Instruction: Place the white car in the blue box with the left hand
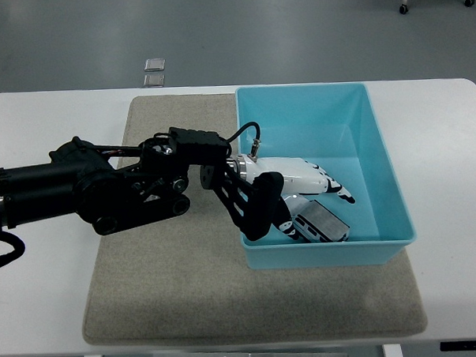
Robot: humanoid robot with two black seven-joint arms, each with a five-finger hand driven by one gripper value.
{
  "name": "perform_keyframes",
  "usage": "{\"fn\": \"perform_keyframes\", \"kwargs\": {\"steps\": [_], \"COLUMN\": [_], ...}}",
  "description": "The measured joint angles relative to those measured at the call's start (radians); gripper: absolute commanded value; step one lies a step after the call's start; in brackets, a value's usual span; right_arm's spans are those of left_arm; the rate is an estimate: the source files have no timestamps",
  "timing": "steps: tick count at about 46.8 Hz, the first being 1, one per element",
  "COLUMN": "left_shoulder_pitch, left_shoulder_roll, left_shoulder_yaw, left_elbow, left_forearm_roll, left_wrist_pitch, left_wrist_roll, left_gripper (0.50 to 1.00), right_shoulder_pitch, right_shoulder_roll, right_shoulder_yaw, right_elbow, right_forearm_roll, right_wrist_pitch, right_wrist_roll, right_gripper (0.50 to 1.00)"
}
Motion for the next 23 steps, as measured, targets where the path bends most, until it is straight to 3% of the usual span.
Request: {"fn": "perform_keyframes", "kwargs": {"steps": [2, 15, 23], "left_shoulder_pitch": [-0.002, 0.004, 0.084], "left_shoulder_roll": [0.004, 0.055, 0.08], "left_shoulder_yaw": [-0.016, -0.287, -0.45], "left_elbow": [0.002, 0.006, 0.007], "left_forearm_roll": [-0.007, -0.186, -0.371], "left_wrist_pitch": [0.014, 0.114, 0.214], "left_wrist_roll": [0.0, 0.002, 0.001], "left_gripper": [0.973, 0.992, 0.992], "right_shoulder_pitch": [0.0, 0.0, 0.0], "right_shoulder_roll": [0.0, 0.0, 0.0], "right_shoulder_yaw": [0.0, 0.0, 0.0], "right_elbow": [0.0, 0.0, 0.0], "right_forearm_roll": [0.0, 0.0, 0.0], "right_wrist_pitch": [0.0, 0.0, 0.0], "right_wrist_roll": [0.0, 0.0, 0.0], "right_gripper": [0.936, 0.936, 0.936]}}
